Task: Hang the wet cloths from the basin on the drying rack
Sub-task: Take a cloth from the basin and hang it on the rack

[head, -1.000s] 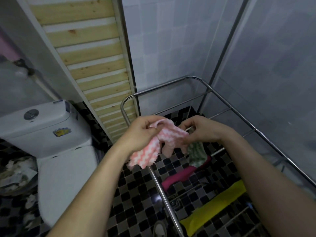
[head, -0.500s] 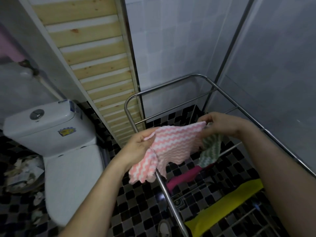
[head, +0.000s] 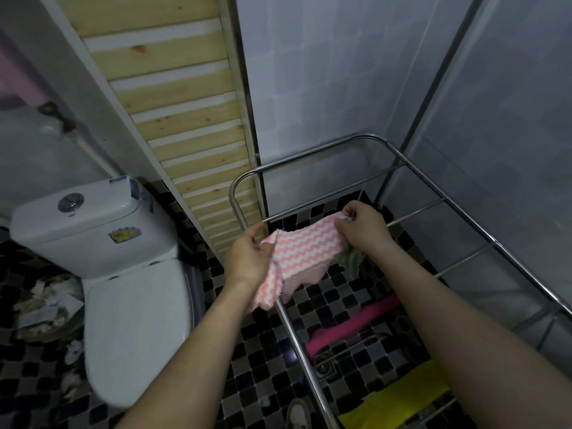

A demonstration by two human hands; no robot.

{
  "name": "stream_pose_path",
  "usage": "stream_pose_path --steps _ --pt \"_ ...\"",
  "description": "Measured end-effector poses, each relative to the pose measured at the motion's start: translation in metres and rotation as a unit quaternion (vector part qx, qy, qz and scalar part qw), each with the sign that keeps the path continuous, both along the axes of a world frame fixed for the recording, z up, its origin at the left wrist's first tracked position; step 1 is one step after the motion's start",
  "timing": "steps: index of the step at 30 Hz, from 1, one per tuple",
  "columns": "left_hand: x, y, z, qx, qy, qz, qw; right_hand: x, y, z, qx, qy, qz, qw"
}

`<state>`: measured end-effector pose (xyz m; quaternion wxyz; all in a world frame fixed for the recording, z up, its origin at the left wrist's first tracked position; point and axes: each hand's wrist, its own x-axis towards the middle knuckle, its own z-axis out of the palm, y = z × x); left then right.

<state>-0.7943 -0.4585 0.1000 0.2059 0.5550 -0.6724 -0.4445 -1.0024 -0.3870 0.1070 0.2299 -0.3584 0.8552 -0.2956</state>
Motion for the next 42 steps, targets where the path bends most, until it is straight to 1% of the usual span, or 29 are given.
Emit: stream_pose_path --steps 2,4,5,8,9,12,14,17,18,20,22,23,28,33,36,38,40,41,42 --pt "0.002 0.004 0.007 -0.048 -0.023 0.005 0.999 0.002 -0.001 -0.004 0.002 0.009 -0.004 1.000" --pt "0.005 0.009 0.013 -0.105 -0.068 -0.019 0.992 0.003 -0.001 -0.007 0.010 0.009 -0.010 1.000" --pt "0.007 0.011 0.015 -0.115 -0.095 -0.048 0.988 0.005 -0.001 -0.008 0.011 0.008 -0.009 1.000" --pt "0.011 0.023 0.011 -0.094 -0.178 -0.174 0.964 0.007 -0.003 -0.011 -0.002 0.000 0.008 1.000" --pt "0.012 0.026 0.009 -0.097 -0.197 -0.195 0.956 0.008 -0.004 -0.011 -0.014 -0.012 0.010 1.000" --pt "0.013 0.029 0.011 -0.122 -0.213 -0.183 0.952 0.011 -0.006 -0.006 -0.056 -0.061 0.001 0.997" --pt "0.011 0.029 0.015 -0.144 -0.231 -0.179 0.945 0.009 -0.003 -0.002 -0.054 -0.046 -0.011 0.997" --pt "0.010 0.029 0.018 -0.155 -0.240 -0.176 0.942 -0.002 0.008 0.006 -0.013 0.011 -0.022 1.000" --pt "0.011 0.029 0.019 -0.157 -0.242 -0.172 0.942 -0.006 0.013 0.008 0.011 0.014 -0.012 1.000" --pt "0.012 0.029 0.019 -0.165 -0.243 -0.172 0.940 -0.011 0.022 0.012 0.065 -0.011 0.033 0.997" --pt "0.012 0.031 0.020 -0.170 -0.232 -0.173 0.942 -0.009 0.028 0.013 0.097 -0.027 0.075 0.992" --pt "0.013 0.032 0.021 -0.169 -0.225 -0.173 0.944 -0.008 0.029 0.012 0.095 -0.025 0.079 0.992" --pt "0.015 0.031 0.020 -0.151 -0.216 -0.176 0.948 -0.003 0.026 -0.002 0.063 -0.015 0.040 0.997" --pt "0.016 0.031 0.017 -0.131 -0.193 -0.173 0.957 -0.001 0.024 -0.007 0.071 0.014 0.028 0.997" --pt "0.019 0.029 0.013 -0.106 -0.158 -0.175 0.966 0.001 0.024 -0.006 0.075 0.022 0.035 0.996" --pt "0.024 0.026 0.015 -0.061 -0.093 -0.149 0.983 0.000 0.027 0.000 0.063 0.022 0.032 0.997" --pt "0.034 0.021 0.026 0.004 0.013 -0.085 0.996 0.000 0.029 0.015 0.034 0.013 0.021 0.999" --pt "0.039 0.018 0.034 0.047 0.073 -0.045 0.995 0.000 0.031 0.025 0.016 0.002 0.015 1.000" --pt "0.047 0.016 0.043 0.092 0.138 -0.003 0.986 0.004 0.032 0.038 -0.005 -0.011 0.016 1.000"
